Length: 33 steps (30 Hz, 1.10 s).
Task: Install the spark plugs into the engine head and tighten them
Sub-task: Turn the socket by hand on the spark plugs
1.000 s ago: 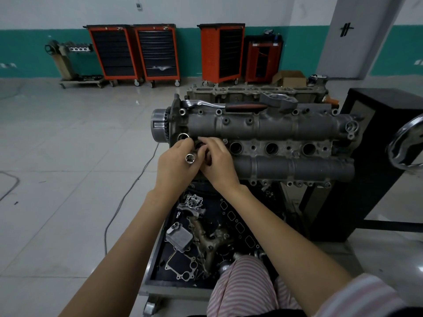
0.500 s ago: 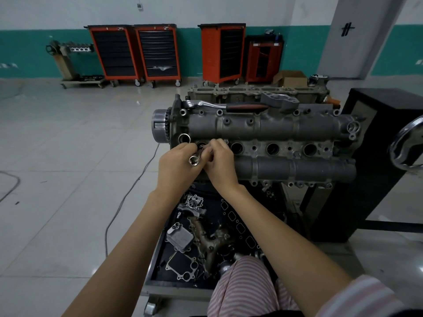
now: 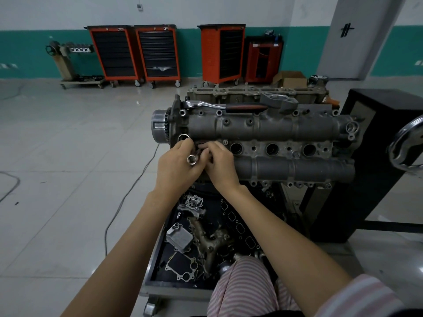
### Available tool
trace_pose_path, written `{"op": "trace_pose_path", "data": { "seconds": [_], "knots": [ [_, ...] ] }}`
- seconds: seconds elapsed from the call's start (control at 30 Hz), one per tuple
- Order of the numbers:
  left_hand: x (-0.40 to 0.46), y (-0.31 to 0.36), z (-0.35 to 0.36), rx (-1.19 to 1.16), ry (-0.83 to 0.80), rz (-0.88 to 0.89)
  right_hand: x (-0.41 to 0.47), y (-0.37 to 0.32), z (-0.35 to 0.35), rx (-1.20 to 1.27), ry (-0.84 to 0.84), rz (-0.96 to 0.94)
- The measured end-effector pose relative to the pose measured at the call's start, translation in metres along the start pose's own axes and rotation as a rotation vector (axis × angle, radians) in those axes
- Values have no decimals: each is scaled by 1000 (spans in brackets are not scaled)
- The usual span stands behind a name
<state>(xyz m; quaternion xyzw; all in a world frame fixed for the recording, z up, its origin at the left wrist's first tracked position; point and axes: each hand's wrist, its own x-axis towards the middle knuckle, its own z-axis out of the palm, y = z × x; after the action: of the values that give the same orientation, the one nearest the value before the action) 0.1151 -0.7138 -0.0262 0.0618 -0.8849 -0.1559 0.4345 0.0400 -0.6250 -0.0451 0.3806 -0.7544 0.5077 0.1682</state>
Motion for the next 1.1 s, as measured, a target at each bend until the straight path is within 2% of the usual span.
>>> {"op": "trace_pose_path", "data": {
  "seconds": [0.3,0.47,0.6,0.8,0.9,1.1],
  "knots": [
    [3,5,-3,-25,40,53,-1,0,3,12,35,7],
    [1,2,-2,12,-3,40,-1,3,1,-92,-78,-76],
    [0,1,-1,-7,-2,38,-1,4,0,-78,-87,-90],
    [2,2,-2,-7,-3,31,0,1,2,36,40,19],
    [3,1,-2,-3,7,51,0,0,4,39,52,33],
    [-2,-3,-3,4,-6,107,-2,2,1,-84,-42,-58]
  ]
}}
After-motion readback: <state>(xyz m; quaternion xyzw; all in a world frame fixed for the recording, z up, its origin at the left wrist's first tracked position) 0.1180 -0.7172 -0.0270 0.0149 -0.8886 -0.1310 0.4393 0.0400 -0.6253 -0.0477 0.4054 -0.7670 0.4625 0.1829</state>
